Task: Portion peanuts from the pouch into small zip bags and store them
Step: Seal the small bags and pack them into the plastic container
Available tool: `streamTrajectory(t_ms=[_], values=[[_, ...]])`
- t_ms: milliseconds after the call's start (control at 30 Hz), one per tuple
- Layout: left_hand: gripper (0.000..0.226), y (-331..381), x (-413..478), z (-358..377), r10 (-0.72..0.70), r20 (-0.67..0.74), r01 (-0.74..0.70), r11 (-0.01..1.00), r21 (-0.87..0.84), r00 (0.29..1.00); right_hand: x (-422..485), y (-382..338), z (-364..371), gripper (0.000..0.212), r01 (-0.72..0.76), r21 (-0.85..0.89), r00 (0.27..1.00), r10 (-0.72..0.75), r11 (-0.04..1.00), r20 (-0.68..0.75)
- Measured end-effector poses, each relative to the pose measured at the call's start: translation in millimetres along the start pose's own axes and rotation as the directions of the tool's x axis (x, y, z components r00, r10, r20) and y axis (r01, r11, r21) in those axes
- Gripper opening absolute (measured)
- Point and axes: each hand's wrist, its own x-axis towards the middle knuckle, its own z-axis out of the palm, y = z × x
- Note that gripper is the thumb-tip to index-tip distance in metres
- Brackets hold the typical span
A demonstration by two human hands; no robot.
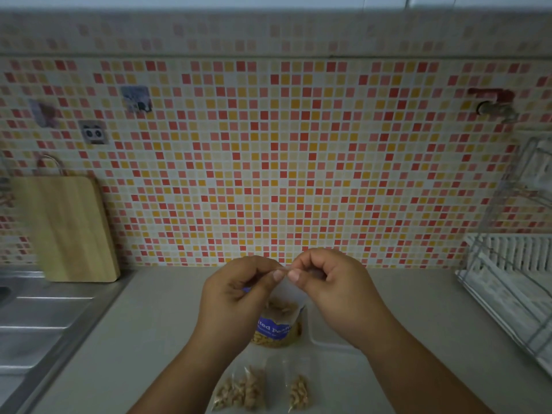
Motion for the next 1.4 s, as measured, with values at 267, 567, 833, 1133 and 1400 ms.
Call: streamTrajectory(t_ms=[267, 567, 833, 1133, 1400], values=[[0.021, -3, 2, 1, -0.126, -0.081, 0.116, 0.987, -0.115, 0.989, 2, 9, -5, 0.018, -0.005, -0.170, 0.999, -0.001, 0.985, -0.035], [0.015, -17, 2, 10, -0.276, -0.076, 0.251, 0.938, -0.239, 0.958, 8, 23, 0, 0.014, -0.127, 0.025, 0.989, 0.128, 0.992, -0.071], [0.015, -115, -38, 28, -0.634, -0.029, 0.631, 0.772, -0.078, 0.773, -3, 115, 34, 0.029, -0.483, -0.193, 0.816, 0.519, 0.854, 0.253], [0.016, -196, -79, 51, -0.651, -0.007, 0.579, 0.669, 0.465, 0.759, -40, 209, 99, 0.054, -0.603, -0.566, 0.660, 0.750, 0.563, 0.043], [0.033, -196, -81, 51, -0.525, 0.151, 0.275, 0.644, 0.714, 0.837, -44, 227, 107, 0.008, -0.669, -0.365, 0.683, 0.730, 0.647, 0.042]])
